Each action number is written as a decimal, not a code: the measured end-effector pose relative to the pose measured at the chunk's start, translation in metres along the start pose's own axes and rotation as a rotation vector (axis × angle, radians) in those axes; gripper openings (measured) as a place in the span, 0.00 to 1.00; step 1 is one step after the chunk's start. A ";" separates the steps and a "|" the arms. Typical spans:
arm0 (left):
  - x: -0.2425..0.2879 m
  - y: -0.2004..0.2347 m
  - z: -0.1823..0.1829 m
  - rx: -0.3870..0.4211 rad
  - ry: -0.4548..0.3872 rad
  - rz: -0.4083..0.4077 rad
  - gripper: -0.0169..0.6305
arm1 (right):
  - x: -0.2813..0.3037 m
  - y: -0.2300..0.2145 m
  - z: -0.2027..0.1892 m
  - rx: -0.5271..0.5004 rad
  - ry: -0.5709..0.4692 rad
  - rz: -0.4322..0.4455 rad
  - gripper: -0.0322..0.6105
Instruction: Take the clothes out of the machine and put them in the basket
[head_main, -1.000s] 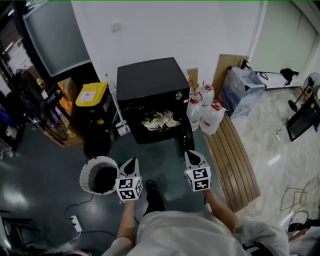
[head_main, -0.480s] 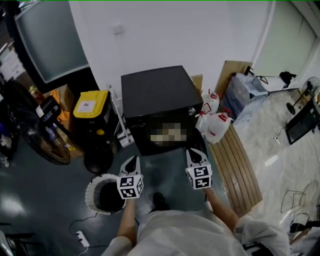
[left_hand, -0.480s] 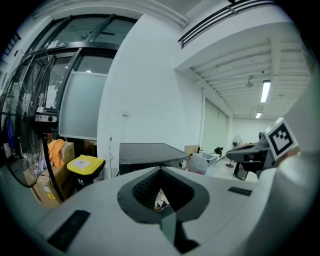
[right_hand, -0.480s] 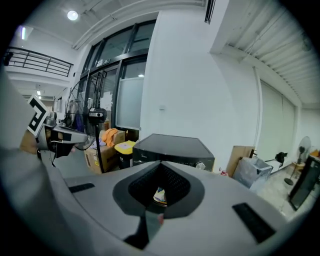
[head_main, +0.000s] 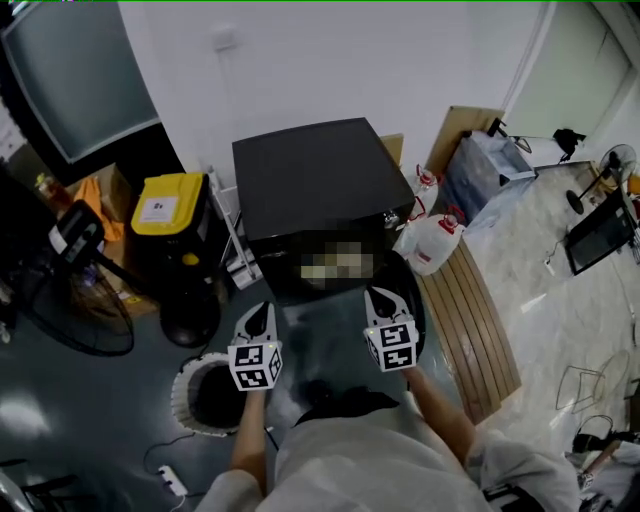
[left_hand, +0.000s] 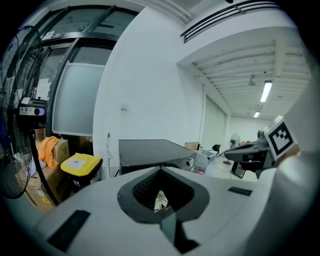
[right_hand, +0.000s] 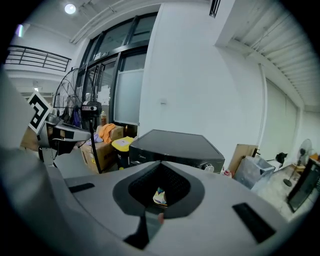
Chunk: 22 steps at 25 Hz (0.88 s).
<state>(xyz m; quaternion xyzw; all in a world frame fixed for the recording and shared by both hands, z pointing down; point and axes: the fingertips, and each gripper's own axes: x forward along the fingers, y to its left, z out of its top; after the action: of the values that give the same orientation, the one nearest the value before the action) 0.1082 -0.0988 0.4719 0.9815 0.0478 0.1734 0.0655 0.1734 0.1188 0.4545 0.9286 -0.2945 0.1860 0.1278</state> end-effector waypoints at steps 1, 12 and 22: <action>0.004 0.004 -0.003 -0.002 0.009 0.001 0.05 | 0.007 -0.001 -0.005 -0.003 0.010 -0.004 0.08; 0.053 0.024 -0.032 -0.029 0.066 0.030 0.05 | 0.085 -0.022 -0.054 0.019 0.107 0.019 0.08; 0.129 0.019 -0.103 -0.042 0.123 0.043 0.05 | 0.157 -0.054 -0.138 0.010 0.160 0.039 0.08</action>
<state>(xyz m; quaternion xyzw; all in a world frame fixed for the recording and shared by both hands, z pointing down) 0.1939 -0.0907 0.6140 0.9682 0.0271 0.2356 0.0792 0.2867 0.1316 0.6377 0.9056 -0.3005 0.2634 0.1423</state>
